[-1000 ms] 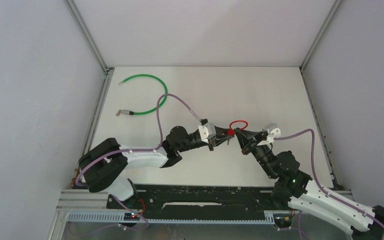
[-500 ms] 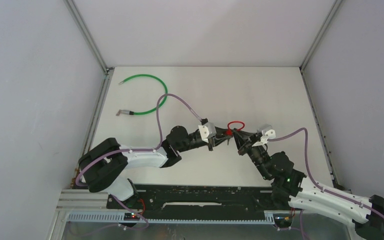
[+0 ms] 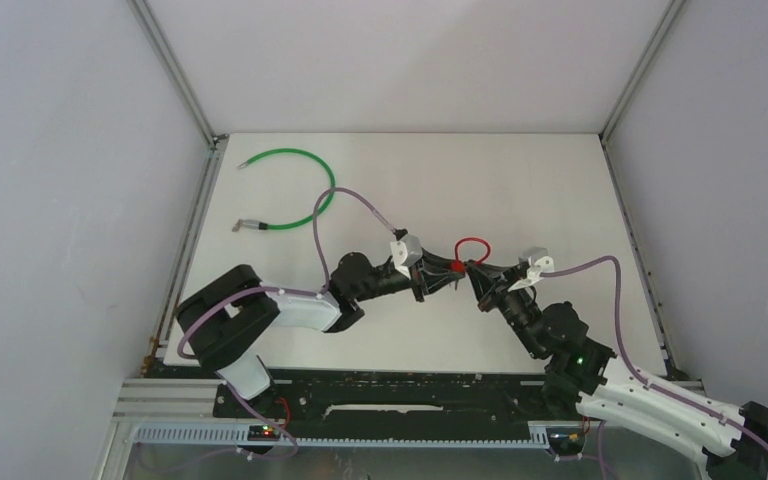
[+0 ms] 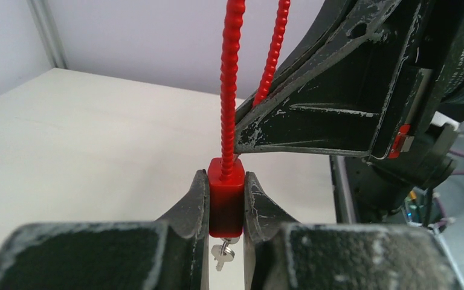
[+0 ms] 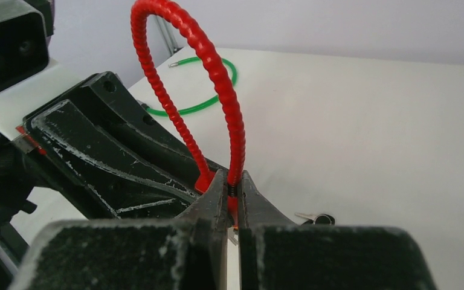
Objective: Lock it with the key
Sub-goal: Lock the lock.
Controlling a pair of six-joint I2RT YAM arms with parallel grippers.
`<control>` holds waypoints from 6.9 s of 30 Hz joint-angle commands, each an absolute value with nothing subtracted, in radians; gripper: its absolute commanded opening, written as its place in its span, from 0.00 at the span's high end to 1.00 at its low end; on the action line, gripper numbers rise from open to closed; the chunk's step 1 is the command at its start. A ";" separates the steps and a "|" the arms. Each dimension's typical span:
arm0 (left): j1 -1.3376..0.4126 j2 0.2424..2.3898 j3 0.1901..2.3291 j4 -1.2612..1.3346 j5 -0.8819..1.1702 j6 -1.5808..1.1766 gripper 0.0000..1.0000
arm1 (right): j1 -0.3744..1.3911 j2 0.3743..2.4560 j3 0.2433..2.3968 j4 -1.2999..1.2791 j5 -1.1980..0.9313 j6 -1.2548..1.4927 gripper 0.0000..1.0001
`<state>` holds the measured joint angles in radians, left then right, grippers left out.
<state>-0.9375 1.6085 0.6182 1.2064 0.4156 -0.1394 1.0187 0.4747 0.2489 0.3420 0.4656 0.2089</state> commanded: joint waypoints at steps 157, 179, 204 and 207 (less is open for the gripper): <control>-0.952 1.554 0.615 1.592 0.368 -0.121 1.00 | 1.113 0.657 0.497 0.038 0.520 0.213 1.00; -0.955 1.545 0.603 1.592 0.331 -0.105 1.00 | 1.069 0.739 0.260 0.193 0.358 0.388 1.00; -0.963 1.557 0.644 1.594 0.253 -0.053 1.00 | 1.197 0.883 0.058 0.445 0.428 0.553 1.00; -0.963 1.571 0.677 1.594 0.257 -0.049 1.00 | 1.198 0.900 0.050 0.469 0.431 0.557 1.00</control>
